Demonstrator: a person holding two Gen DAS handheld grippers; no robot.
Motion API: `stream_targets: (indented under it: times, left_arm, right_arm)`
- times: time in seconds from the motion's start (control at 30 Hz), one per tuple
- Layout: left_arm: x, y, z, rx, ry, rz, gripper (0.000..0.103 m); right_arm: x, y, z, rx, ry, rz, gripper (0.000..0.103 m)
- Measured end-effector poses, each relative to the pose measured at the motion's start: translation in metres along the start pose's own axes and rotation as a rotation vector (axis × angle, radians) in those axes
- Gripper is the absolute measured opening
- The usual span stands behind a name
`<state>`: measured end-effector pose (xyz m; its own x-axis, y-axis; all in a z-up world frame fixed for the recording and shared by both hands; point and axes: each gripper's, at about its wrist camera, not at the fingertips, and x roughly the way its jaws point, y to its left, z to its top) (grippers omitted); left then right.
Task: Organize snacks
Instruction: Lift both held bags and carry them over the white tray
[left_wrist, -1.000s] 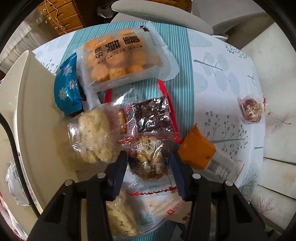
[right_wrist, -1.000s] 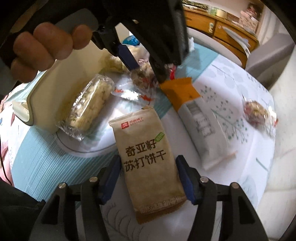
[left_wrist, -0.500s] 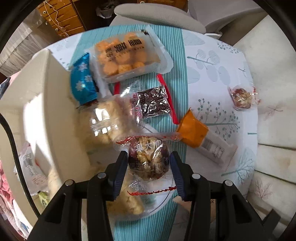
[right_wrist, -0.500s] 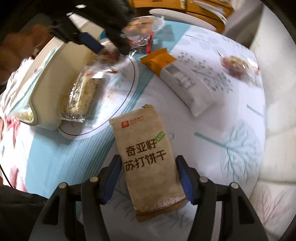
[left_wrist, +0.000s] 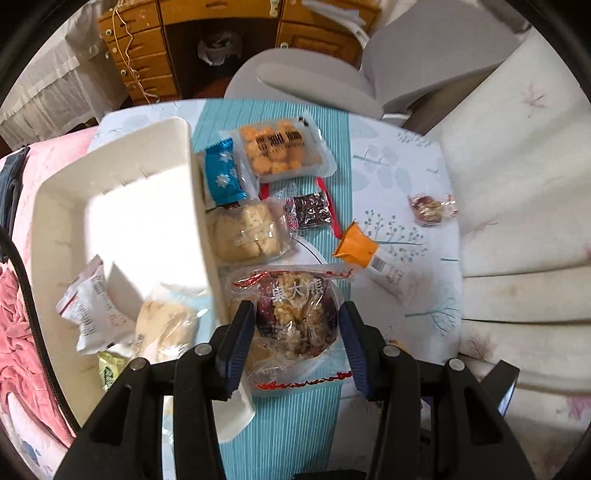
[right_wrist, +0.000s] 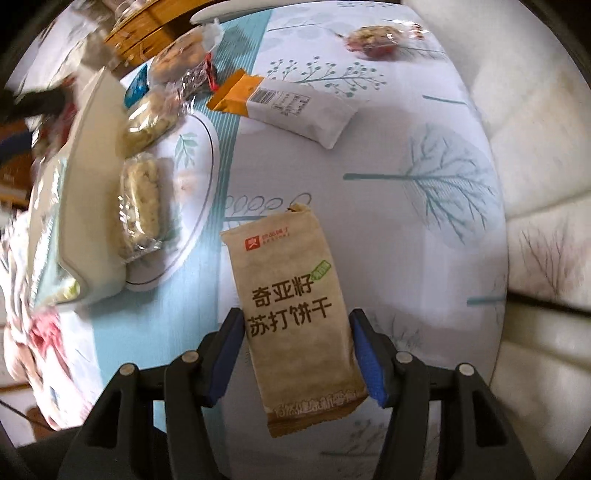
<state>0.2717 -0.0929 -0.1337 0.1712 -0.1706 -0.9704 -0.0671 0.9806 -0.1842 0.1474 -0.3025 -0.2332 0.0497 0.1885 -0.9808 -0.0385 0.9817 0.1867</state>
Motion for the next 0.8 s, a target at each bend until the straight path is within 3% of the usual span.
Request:
stream_targets:
  times: [0.37,0.47,0.8]
  left_arm:
    - [-0.077,0.045,-0.040,0.031,-0.123,-0.076,0.046]
    - [-0.095,0.063,-0.048,0.039,-0.156,-0.094,0.046]
    - [-0.120,0.127,-0.072,0.056,-0.170,-0.135,0.046]
  right_arm:
    - [-0.066,0.035,-0.016,0.115,-0.118,0.035,0.058]
    - [-0.079,0.055,-0.002,0.137,-0.151,0.042,0.058]
    - [-0.102,0.130,-0.002,0.153,-0.219,0.090,0.058]
